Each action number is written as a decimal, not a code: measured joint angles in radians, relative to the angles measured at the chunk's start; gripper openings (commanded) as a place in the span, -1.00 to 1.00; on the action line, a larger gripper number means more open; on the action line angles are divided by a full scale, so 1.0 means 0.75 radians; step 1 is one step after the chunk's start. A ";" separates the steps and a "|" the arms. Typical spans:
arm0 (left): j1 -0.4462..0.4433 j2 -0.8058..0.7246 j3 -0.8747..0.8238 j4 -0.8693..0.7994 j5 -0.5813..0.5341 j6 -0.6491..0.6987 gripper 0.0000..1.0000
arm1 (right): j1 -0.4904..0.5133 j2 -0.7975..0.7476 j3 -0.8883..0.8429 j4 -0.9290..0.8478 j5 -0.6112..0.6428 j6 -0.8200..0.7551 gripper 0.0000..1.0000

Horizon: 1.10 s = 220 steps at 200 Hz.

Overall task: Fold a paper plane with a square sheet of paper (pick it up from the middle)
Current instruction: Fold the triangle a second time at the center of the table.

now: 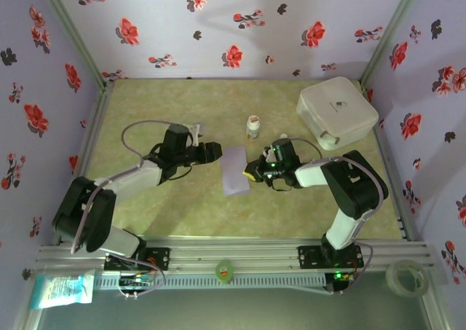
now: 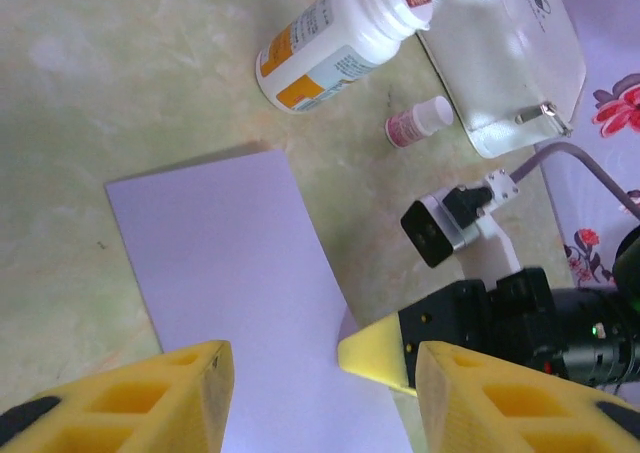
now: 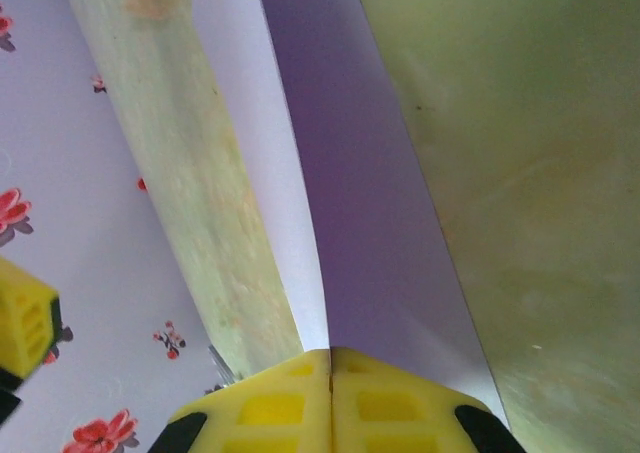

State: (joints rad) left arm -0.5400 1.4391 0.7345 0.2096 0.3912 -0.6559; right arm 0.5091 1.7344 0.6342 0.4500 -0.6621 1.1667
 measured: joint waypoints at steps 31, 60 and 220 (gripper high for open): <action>-0.114 -0.072 -0.117 0.052 -0.063 0.153 -0.03 | 0.045 -0.001 0.000 0.002 0.073 0.063 -0.80; -0.305 -0.103 -0.134 0.065 -0.124 0.356 0.00 | 0.055 -0.007 0.001 -0.026 0.092 0.066 -0.75; -0.544 -0.076 -0.151 -0.022 -0.383 0.901 -0.01 | 0.055 -0.068 0.053 -0.177 0.106 -0.009 -0.74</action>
State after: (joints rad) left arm -0.9478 1.3819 0.6212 0.1932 0.1040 0.0200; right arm 0.5503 1.6833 0.6743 0.3172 -0.5823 1.1603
